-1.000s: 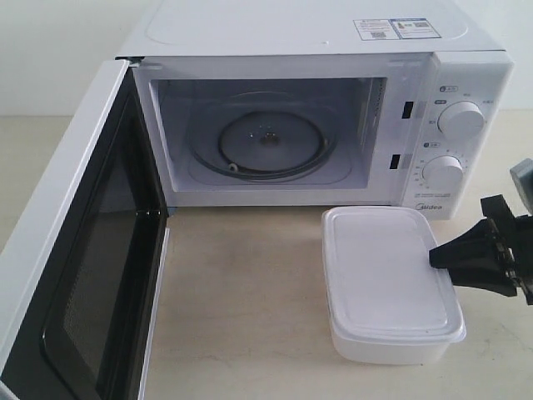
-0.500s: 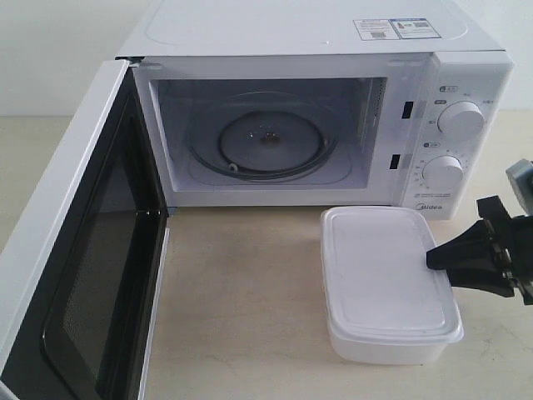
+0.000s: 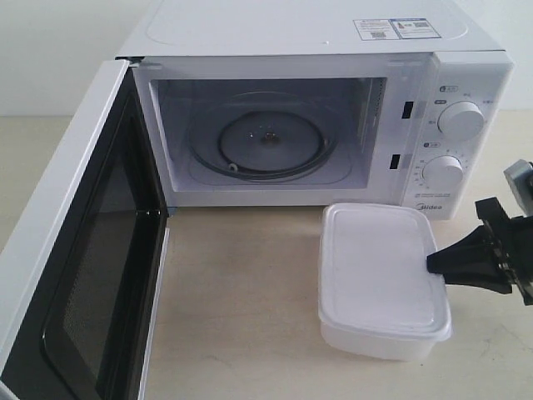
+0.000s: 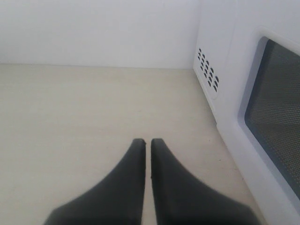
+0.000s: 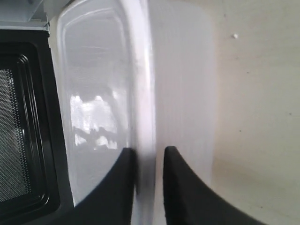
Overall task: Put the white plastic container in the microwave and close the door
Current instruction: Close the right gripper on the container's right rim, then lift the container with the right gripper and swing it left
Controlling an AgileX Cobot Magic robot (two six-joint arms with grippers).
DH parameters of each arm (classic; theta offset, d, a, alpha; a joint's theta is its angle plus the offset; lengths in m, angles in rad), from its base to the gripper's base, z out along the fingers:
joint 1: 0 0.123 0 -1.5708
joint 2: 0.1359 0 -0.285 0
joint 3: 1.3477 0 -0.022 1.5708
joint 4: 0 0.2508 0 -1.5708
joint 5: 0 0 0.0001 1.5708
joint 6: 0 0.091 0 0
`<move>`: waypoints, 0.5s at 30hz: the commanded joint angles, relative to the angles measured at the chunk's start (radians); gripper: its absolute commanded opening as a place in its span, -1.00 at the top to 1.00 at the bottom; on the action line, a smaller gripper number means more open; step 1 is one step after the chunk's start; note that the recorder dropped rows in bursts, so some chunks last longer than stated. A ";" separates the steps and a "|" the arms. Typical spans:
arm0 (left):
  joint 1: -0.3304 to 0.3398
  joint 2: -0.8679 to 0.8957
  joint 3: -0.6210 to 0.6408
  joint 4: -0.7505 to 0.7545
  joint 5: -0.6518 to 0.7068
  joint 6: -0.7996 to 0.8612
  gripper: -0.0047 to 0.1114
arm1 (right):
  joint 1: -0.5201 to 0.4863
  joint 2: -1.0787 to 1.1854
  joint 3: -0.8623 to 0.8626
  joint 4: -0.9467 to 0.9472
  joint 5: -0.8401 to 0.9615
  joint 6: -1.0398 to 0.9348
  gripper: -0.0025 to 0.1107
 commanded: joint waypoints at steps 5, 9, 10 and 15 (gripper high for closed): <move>0.001 -0.003 0.004 0.006 -0.008 -0.007 0.84 | 0.002 0.001 -0.006 -0.001 0.010 -0.024 0.93; 0.001 -0.003 0.004 0.006 -0.008 -0.007 0.84 | 0.002 -0.001 -0.006 0.007 0.025 -0.024 0.94; 0.001 -0.003 0.004 0.006 -0.008 -0.007 0.84 | 0.002 -0.006 -0.006 0.007 0.030 -0.024 0.94; 0.001 -0.003 0.004 0.006 -0.008 -0.007 0.84 | 0.002 -0.074 -0.004 0.008 0.044 -0.001 0.96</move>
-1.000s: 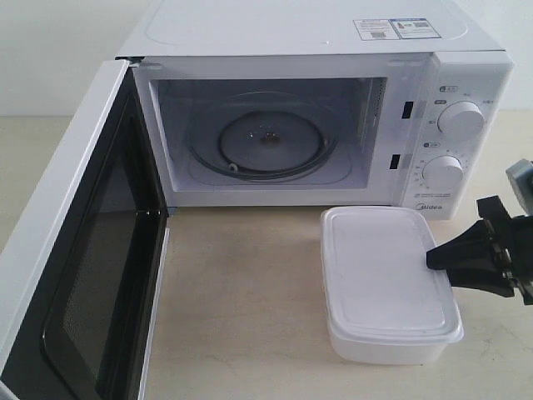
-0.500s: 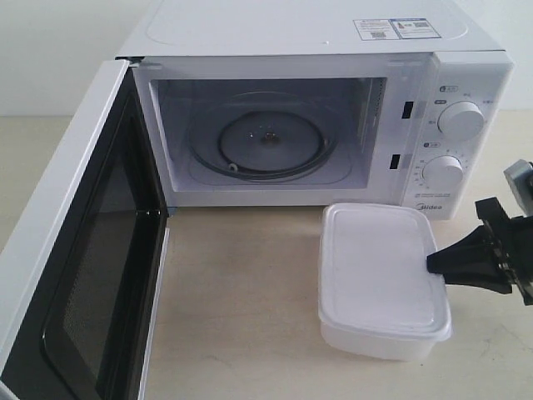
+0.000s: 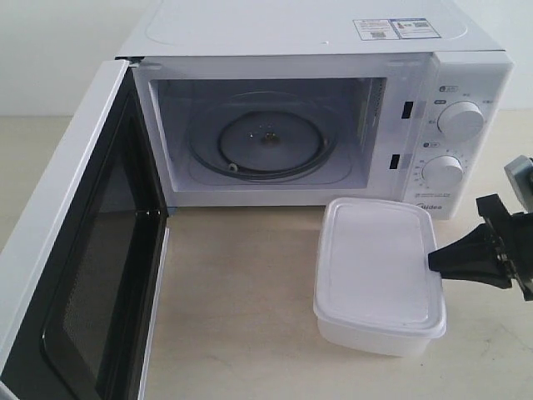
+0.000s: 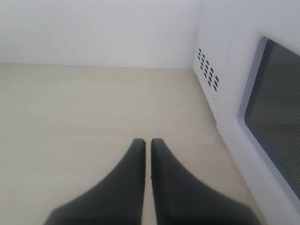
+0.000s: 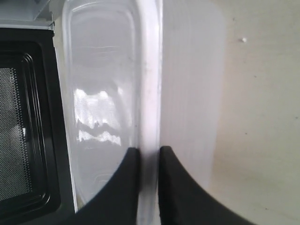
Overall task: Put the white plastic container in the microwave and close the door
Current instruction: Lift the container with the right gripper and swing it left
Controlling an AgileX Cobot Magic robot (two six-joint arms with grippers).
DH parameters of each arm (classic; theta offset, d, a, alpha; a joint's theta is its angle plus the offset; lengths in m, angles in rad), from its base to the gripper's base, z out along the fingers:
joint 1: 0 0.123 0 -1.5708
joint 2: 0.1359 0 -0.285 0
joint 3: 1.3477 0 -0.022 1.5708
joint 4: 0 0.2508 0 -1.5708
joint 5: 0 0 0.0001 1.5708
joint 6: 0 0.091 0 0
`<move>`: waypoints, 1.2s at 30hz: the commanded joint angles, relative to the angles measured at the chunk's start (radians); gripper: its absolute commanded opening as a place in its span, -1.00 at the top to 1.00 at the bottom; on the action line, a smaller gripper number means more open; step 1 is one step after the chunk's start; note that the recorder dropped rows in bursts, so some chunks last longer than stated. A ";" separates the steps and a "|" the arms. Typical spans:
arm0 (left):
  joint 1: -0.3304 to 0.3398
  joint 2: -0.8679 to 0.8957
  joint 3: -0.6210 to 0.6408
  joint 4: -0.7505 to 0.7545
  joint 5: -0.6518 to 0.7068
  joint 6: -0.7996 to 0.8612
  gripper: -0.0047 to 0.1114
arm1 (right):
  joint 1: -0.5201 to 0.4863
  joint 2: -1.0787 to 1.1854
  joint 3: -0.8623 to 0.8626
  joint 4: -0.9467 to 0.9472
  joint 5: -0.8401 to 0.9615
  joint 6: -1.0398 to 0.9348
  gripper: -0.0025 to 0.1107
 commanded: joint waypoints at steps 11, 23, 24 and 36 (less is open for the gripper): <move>0.001 -0.003 0.004 0.006 -0.008 -0.007 0.84 | 0.114 -0.202 0.107 0.065 0.013 -0.005 0.96; 0.001 -0.003 0.004 0.006 -0.008 -0.007 0.84 | 0.122 -0.558 0.254 0.172 0.023 0.003 0.96; 0.001 -0.003 0.004 0.006 -0.008 -0.007 0.84 | 0.122 -0.584 0.263 0.174 0.025 0.012 0.96; 0.001 -0.003 0.004 0.006 -0.008 -0.007 0.84 | 0.122 -0.766 0.381 0.229 0.046 0.027 0.96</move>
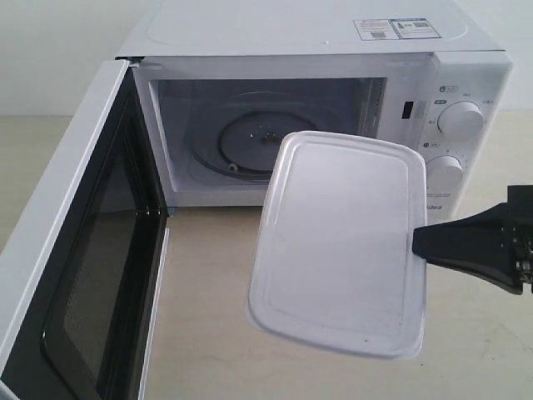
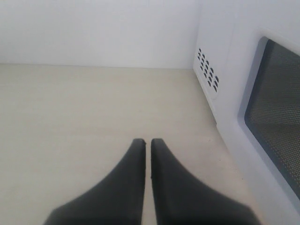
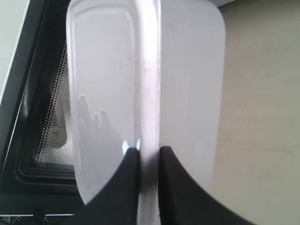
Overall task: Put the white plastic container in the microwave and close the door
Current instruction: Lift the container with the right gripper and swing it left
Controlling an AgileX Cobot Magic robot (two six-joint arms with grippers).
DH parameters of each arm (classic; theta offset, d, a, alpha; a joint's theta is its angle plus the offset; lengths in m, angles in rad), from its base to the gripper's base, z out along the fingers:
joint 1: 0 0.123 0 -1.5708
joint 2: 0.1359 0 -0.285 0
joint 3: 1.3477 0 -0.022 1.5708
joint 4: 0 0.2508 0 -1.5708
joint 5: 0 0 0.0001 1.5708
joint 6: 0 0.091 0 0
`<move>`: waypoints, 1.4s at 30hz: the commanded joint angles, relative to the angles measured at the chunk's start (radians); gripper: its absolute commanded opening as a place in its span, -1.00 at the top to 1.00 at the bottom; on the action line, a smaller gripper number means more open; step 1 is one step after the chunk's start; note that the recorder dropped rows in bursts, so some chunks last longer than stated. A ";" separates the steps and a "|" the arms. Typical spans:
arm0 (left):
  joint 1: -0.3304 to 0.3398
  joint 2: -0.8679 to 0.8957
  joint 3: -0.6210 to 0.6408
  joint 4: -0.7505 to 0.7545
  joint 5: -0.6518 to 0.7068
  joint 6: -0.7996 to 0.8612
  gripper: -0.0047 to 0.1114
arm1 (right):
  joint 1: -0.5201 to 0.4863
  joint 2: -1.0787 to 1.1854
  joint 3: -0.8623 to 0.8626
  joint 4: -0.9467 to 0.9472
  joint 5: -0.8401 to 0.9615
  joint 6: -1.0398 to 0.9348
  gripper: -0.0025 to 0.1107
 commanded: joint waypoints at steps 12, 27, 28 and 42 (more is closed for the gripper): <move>0.001 -0.003 0.004 0.006 -0.008 -0.007 0.84 | 0.000 -0.076 0.107 0.108 -0.010 -0.038 0.96; 0.001 -0.003 0.004 0.006 -0.008 -0.007 0.84 | 0.246 -0.265 0.107 0.098 -0.416 0.089 0.96; 0.001 -0.003 0.004 0.006 -0.008 -0.007 0.84 | 0.284 -0.274 0.107 0.098 -0.450 0.103 0.96; 0.001 -0.003 0.004 0.006 -0.008 -0.007 0.84 | 0.795 -0.320 0.107 -0.059 -1.103 0.444 0.96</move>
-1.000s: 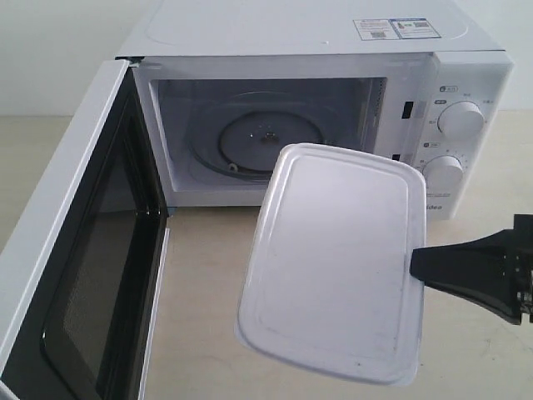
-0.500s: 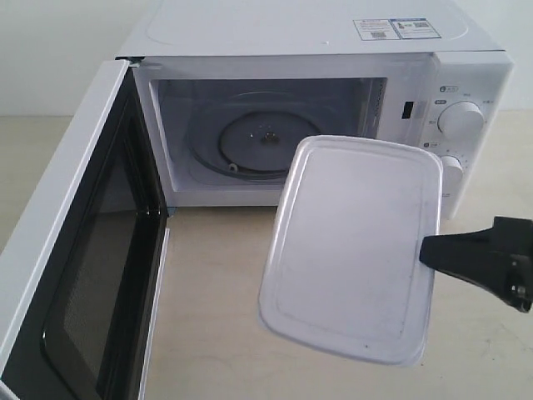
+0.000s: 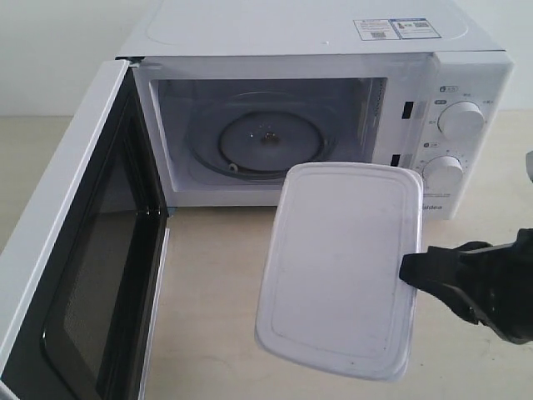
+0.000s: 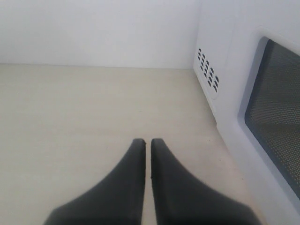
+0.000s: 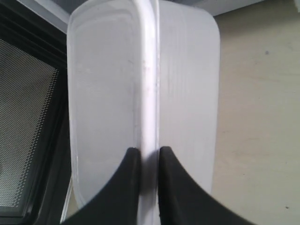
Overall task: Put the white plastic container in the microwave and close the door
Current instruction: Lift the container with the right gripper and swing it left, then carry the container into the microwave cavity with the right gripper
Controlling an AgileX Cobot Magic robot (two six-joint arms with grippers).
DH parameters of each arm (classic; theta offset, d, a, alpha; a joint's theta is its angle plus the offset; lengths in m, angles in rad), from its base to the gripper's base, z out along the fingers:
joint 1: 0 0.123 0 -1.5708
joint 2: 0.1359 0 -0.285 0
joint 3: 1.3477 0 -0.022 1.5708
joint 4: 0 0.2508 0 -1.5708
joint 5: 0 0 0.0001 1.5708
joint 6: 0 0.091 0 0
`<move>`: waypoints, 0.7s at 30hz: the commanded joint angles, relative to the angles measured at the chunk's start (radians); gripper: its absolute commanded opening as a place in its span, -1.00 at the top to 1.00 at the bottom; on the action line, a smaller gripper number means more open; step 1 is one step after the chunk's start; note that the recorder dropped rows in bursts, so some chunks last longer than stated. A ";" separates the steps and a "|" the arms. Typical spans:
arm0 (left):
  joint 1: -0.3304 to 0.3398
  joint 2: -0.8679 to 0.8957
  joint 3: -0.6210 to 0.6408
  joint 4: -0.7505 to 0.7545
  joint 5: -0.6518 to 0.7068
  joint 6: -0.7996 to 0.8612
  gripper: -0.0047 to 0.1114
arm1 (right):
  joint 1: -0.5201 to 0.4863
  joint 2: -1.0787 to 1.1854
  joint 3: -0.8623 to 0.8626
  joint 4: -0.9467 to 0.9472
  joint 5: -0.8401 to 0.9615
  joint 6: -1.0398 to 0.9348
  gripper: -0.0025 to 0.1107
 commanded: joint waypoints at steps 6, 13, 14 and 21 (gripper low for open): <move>0.001 -0.003 0.004 0.006 -0.008 -0.007 0.84 | 0.303 -0.025 0.001 -0.634 -0.418 0.721 0.96; 0.001 -0.003 0.004 0.006 -0.008 -0.007 0.84 | 0.338 0.021 0.001 -1.091 -0.474 1.268 0.96; 0.001 -0.003 0.004 0.006 -0.008 -0.007 0.84 | 0.338 0.032 0.001 -1.091 -0.474 1.273 0.96; 0.001 -0.003 0.004 0.006 -0.008 -0.007 0.84 | 0.338 0.114 0.016 -1.213 -0.603 1.470 0.96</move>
